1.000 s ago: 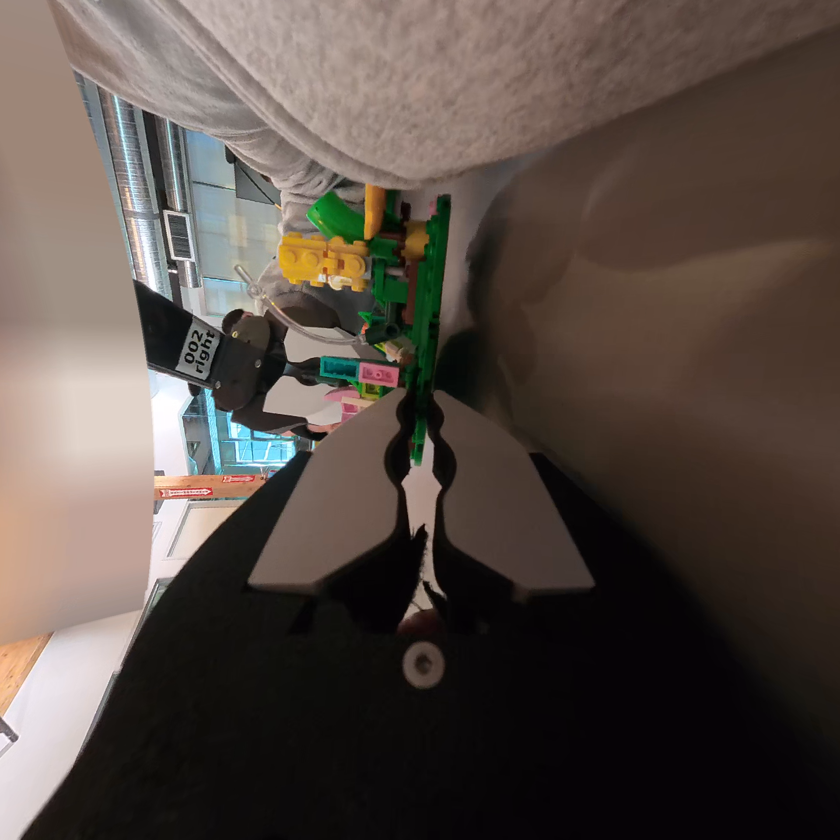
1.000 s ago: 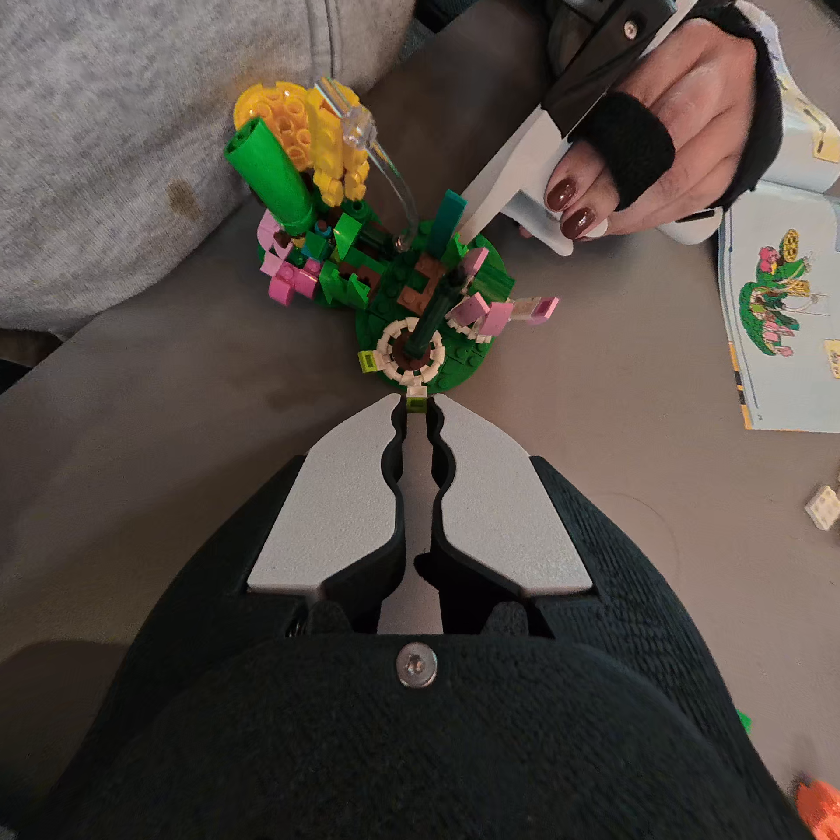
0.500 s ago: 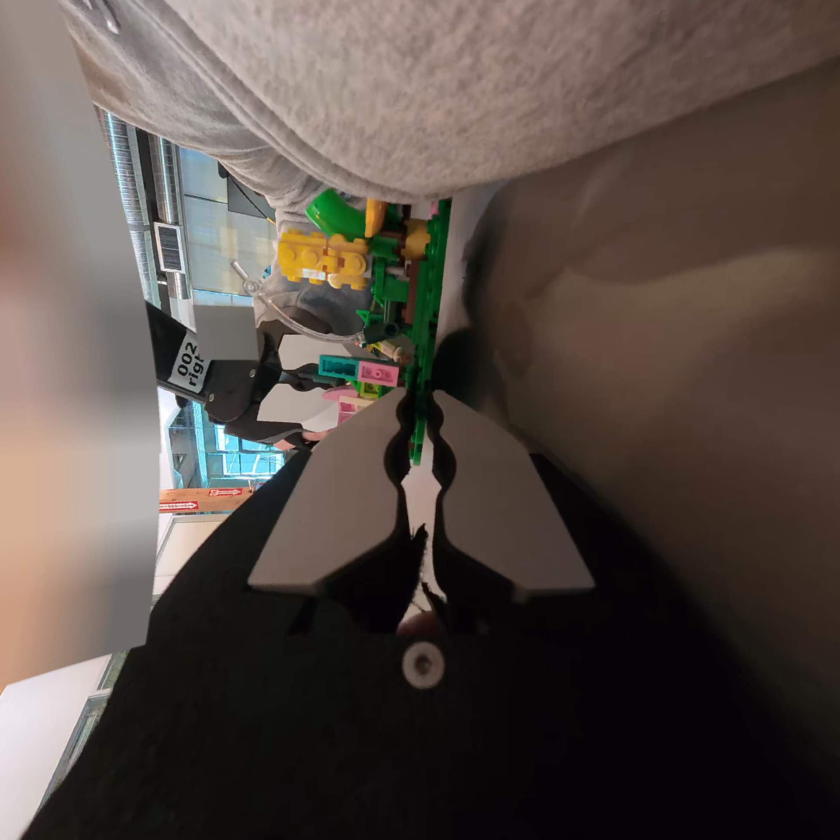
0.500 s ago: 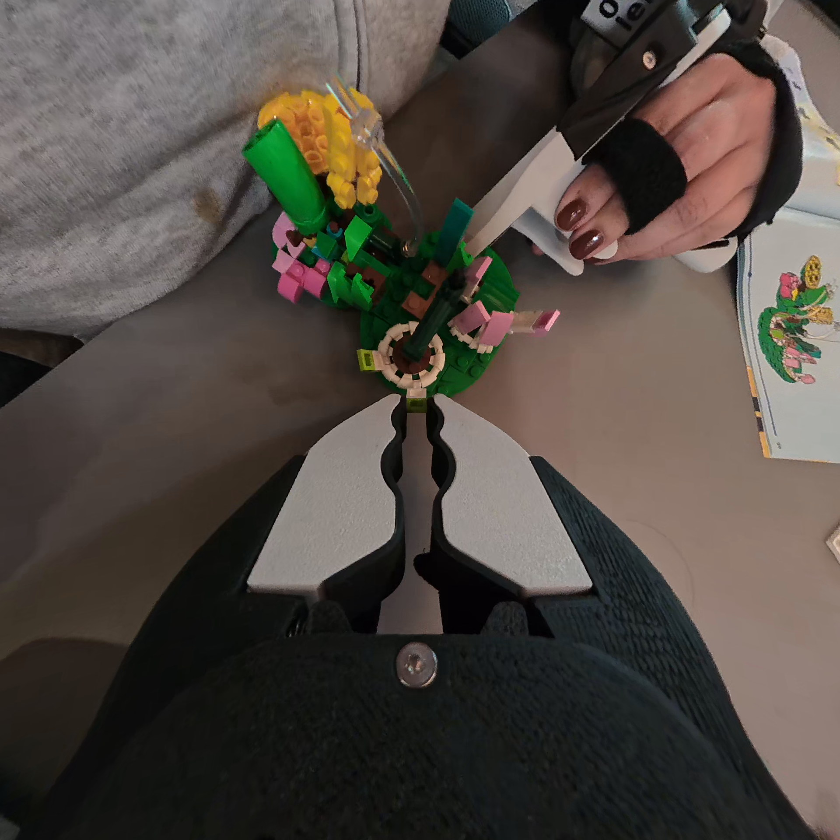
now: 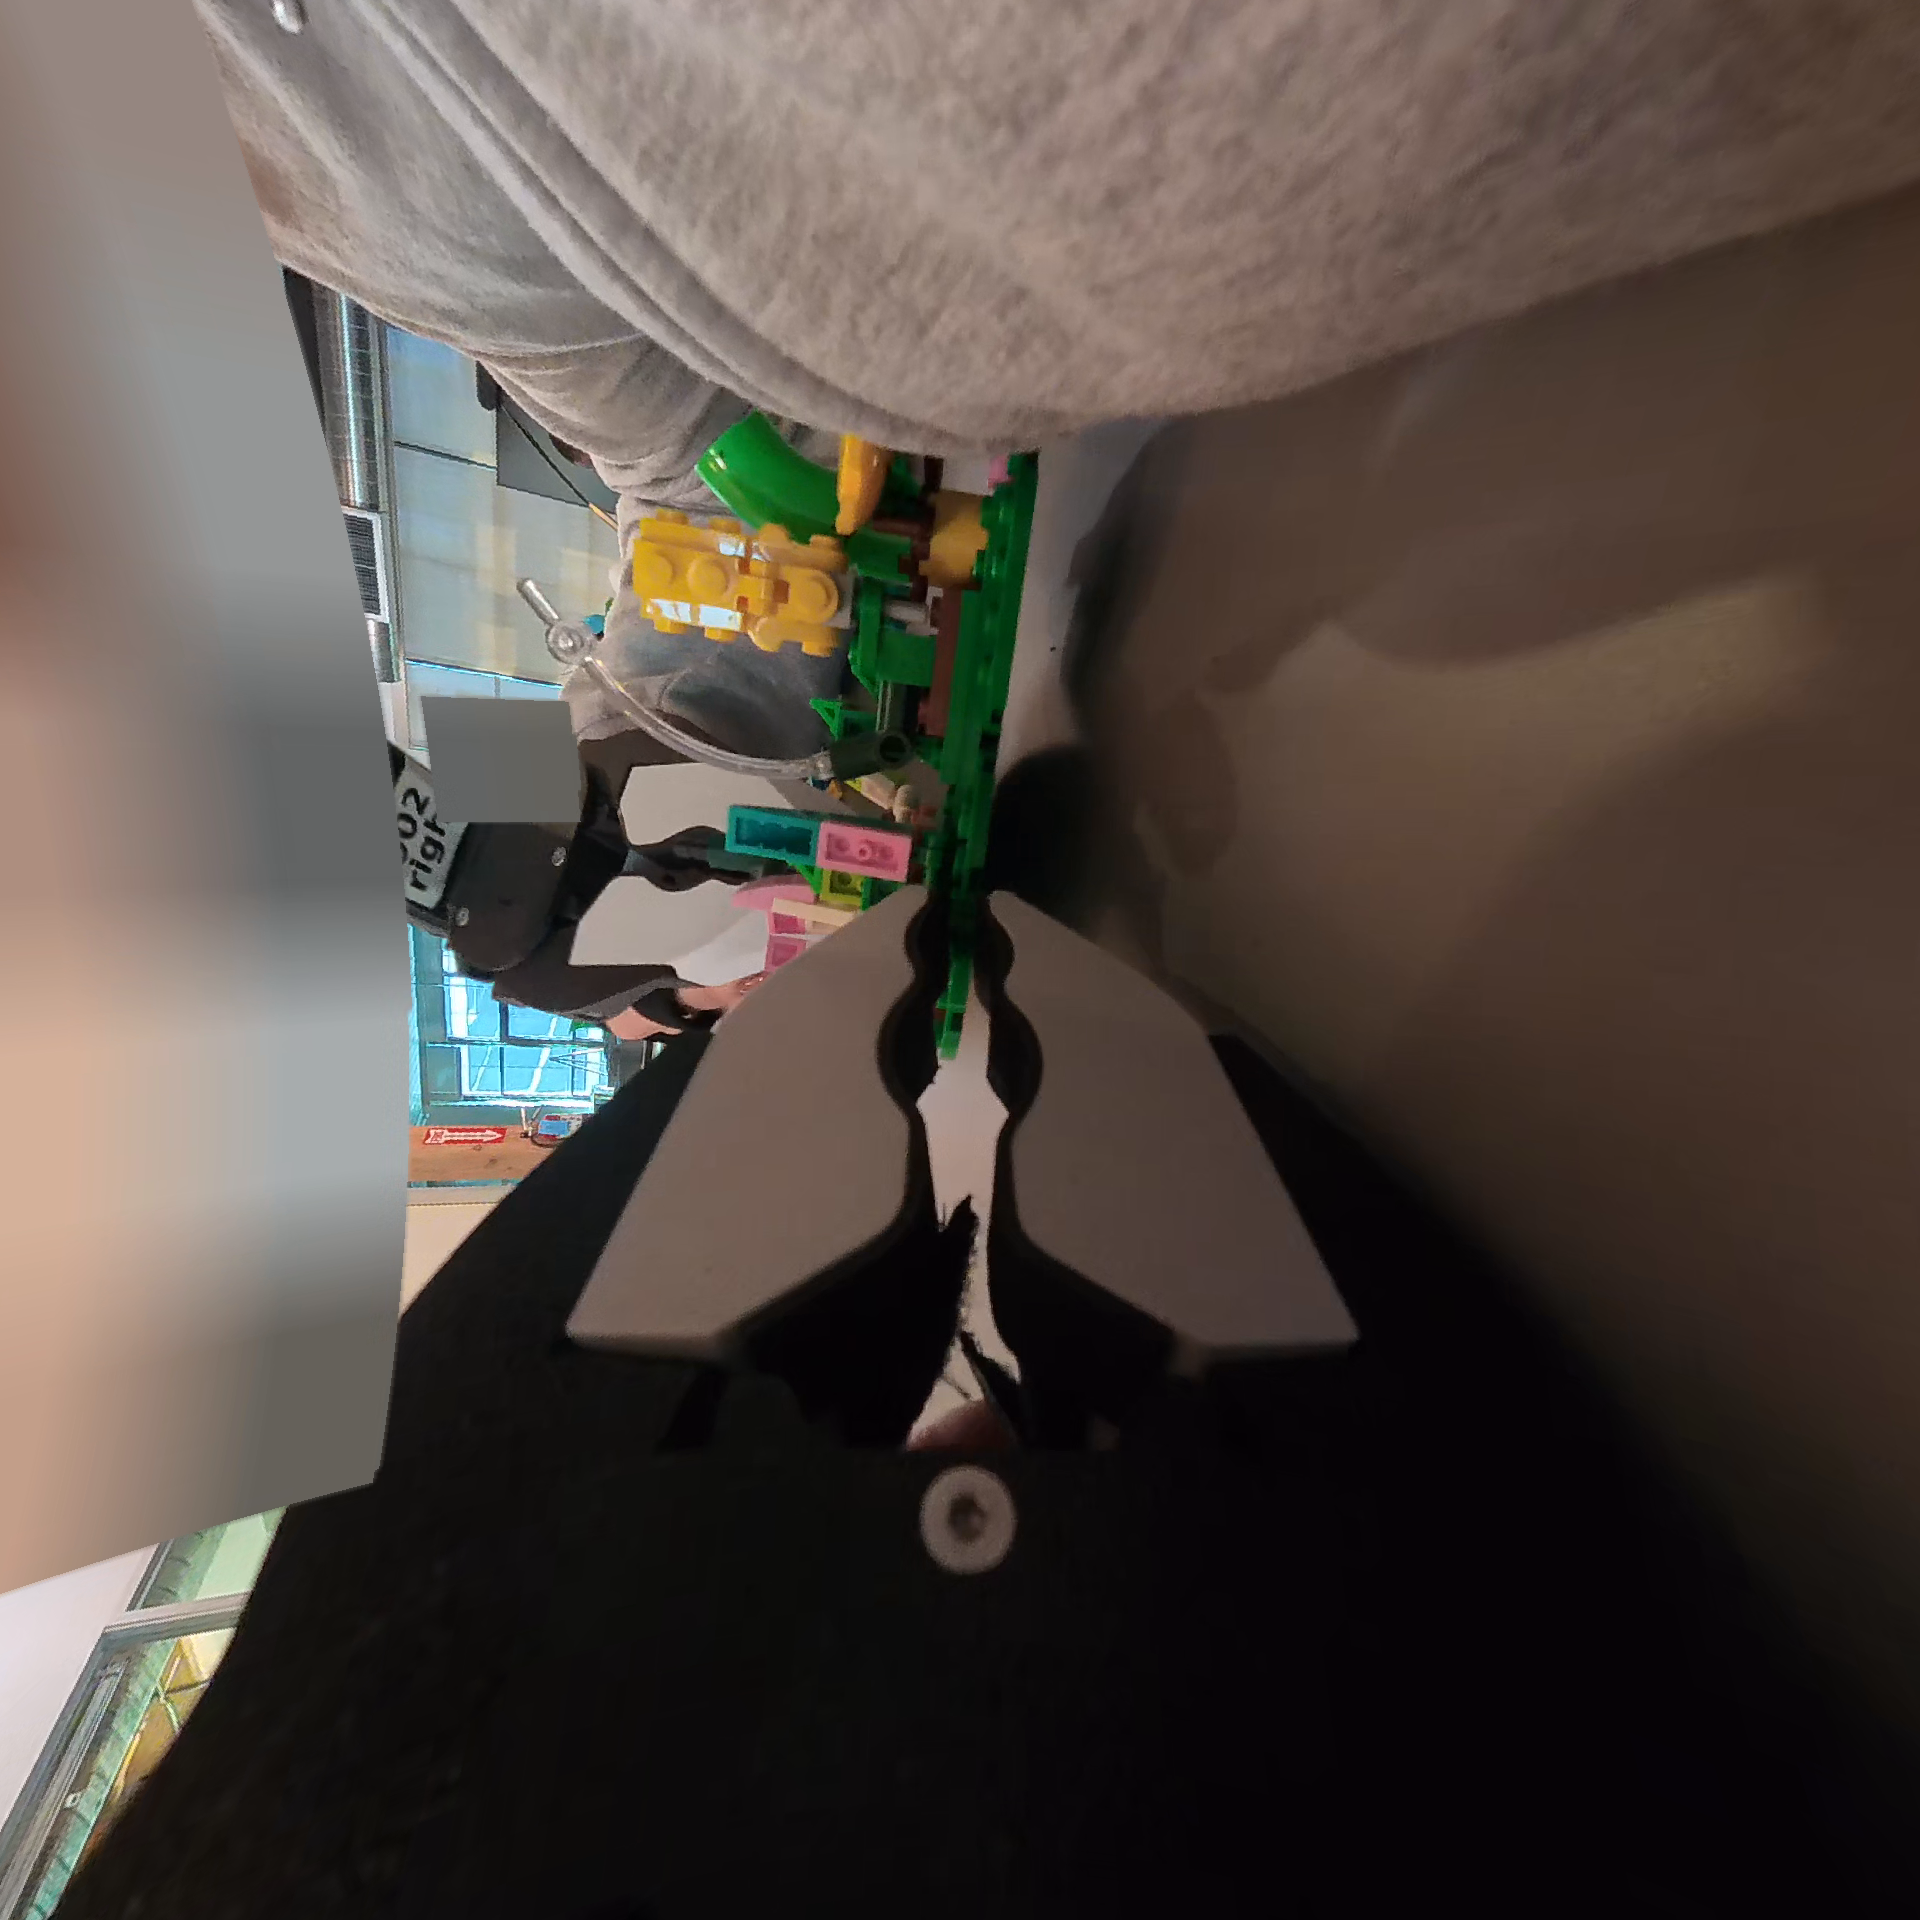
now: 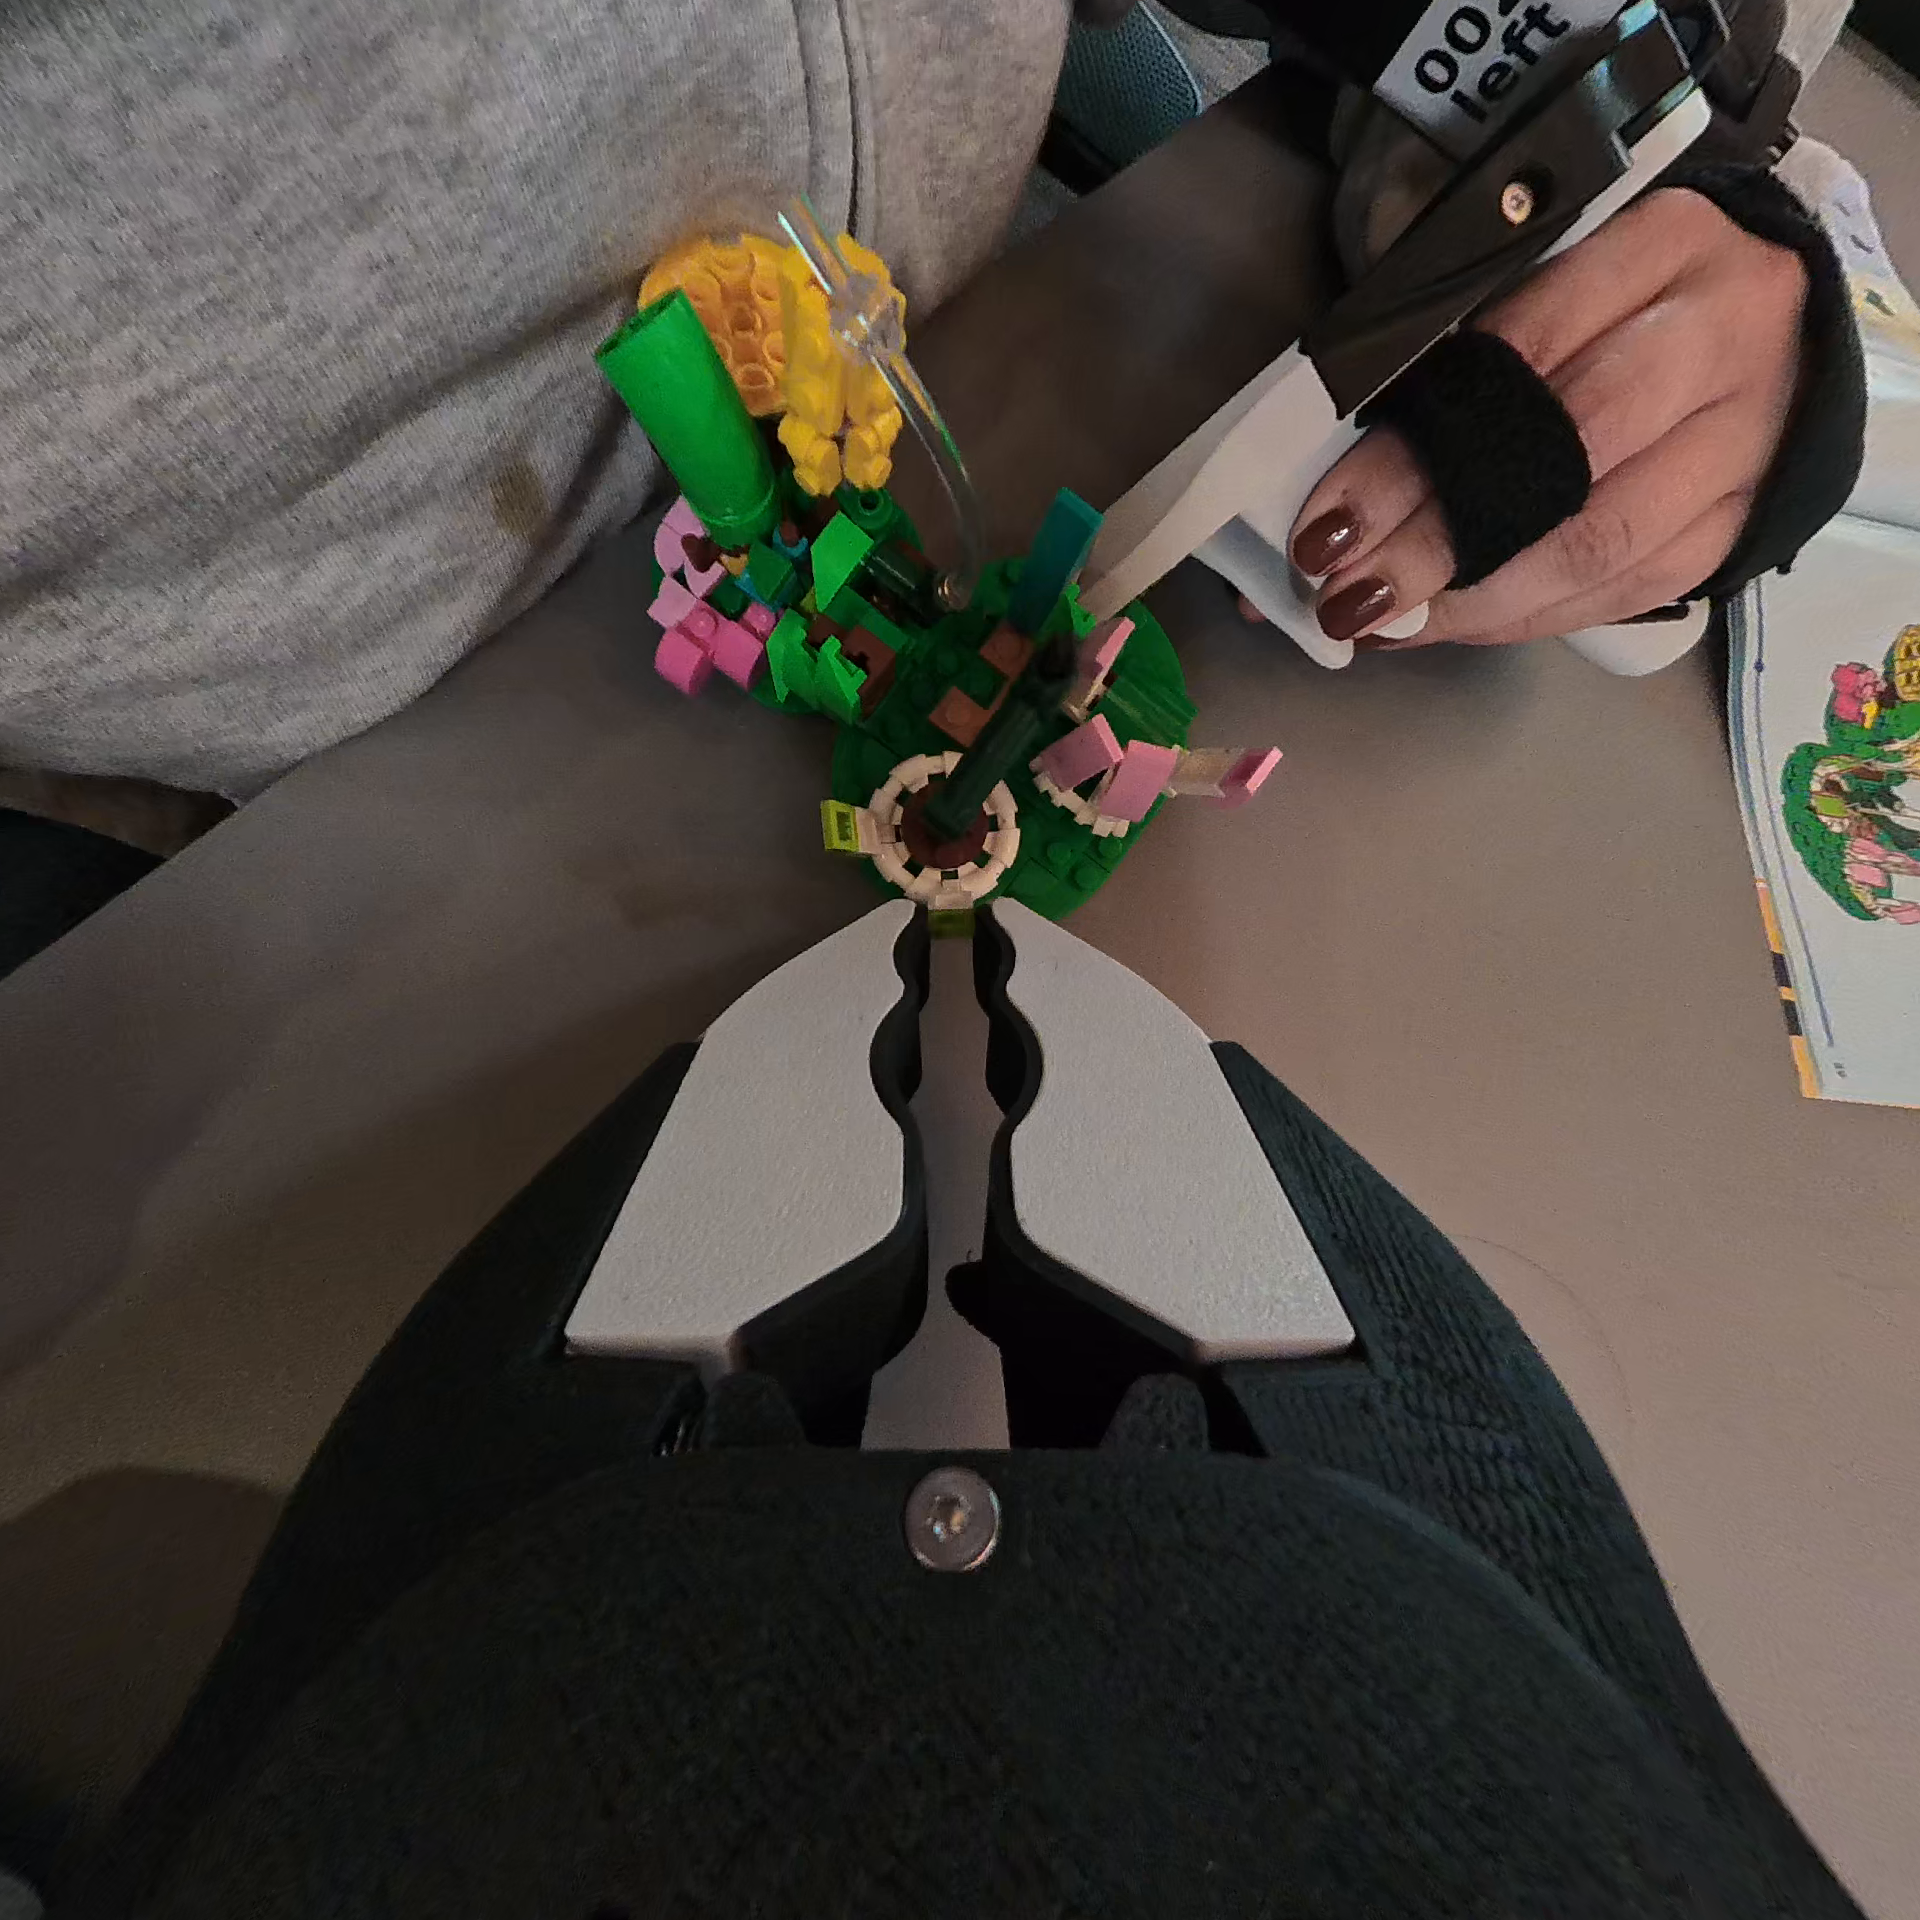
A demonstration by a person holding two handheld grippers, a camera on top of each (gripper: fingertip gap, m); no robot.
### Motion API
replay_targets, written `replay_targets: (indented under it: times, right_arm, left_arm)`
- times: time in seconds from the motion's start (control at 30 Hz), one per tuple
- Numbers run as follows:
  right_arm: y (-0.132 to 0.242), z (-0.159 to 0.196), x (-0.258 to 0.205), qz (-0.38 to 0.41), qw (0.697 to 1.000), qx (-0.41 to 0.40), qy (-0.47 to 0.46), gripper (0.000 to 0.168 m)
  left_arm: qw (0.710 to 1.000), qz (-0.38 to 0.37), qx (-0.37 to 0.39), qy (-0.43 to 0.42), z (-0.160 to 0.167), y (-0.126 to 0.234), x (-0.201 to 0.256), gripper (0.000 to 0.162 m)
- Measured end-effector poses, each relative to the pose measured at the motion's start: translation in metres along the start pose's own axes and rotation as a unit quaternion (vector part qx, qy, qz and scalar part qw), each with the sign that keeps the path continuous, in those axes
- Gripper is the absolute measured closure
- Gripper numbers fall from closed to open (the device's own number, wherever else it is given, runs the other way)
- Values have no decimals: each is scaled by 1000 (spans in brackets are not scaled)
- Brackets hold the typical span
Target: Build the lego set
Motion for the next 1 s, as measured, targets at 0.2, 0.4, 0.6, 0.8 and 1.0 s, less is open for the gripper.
replay_targets:
  times: [0.2, 0.4, 0.6, 0.8, 1.0]
  right_arm:
    - [-1, -1, 0, -3, 1000, -22, -13, 161]
    - [-2, 0, 1, -7, 999, -30, -29, 161]
    - [0, 1, 2, 1, 998, -31, -56, 156]
    - [32, 2, 19, 93, 990, -22, -103, 143]
    - [68, 7, 52, 312, 941, 5, -127, 144]
  left_arm:
    - [1000, -3, 1, 5, 0, 0, -1, 157]
    - [1000, -5, 0, 12, 0, -1, -2, 157]
    - [1000, -6, -25, 7, 3, -2, -1, 157]
    - [995, -26, -96, 23, 23, 1, -6, 158]
    - [977, -38, -196, 81, 57, 3, -14, 156]
Point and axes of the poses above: each gripper's, where its closed fingertips meet, y back along the fingers, z out of its underside, x = y × z across the jaws, the point moved 4 cm from there along y, back along the fingers, and after that the axes turned 1 degree about z, right-handed, at the moved point
